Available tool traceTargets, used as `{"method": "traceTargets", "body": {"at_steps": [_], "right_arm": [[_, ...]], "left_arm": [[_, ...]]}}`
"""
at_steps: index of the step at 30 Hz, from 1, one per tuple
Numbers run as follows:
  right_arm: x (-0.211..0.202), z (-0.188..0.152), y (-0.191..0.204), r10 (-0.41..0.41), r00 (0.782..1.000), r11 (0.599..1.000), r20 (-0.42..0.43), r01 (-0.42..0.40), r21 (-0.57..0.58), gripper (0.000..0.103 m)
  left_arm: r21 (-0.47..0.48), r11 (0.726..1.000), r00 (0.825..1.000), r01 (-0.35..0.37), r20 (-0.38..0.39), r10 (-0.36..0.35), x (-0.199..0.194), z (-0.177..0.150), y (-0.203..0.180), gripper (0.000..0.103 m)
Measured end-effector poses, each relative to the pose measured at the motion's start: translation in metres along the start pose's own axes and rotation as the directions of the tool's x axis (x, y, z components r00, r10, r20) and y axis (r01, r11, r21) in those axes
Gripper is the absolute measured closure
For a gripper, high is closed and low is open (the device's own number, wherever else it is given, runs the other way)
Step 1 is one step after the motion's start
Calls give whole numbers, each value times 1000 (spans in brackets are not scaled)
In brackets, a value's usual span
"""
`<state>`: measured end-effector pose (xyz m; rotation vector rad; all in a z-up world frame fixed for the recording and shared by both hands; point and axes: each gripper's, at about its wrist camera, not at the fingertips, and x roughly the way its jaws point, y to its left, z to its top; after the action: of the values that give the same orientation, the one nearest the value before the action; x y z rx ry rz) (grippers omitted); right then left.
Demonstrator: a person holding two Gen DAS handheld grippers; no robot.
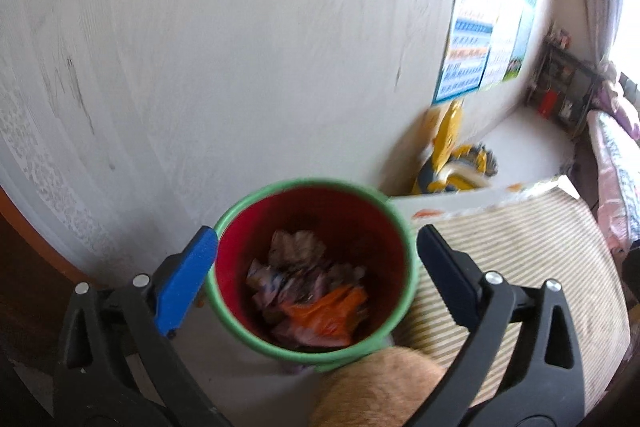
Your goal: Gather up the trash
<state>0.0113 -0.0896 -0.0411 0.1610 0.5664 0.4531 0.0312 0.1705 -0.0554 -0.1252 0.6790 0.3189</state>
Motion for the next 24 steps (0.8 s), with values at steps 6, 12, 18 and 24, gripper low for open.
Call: {"method": "traceTargets", "body": {"at_steps": [6,12,18,24], "right_arm": [[-61,0,-11,-58,969,998,242,64,-14,7],[-100,-3,-13,-162,928,982,337,186,-41,7],[-116,-4,-37,-202,928,979,312,195,54,7],[-126,-8,-53,-248,922,969,298,228,99,7]], "left_arm": [[34,999,975,-32,219,24,-54,8,-39,5],[62,998,956,-18,293,-1,-91,16,-75,5],[71,997,958,36,281,-55,-112,13,-99,5],[115,993,959,36,277,-67,-118,7,-112,5]]}}
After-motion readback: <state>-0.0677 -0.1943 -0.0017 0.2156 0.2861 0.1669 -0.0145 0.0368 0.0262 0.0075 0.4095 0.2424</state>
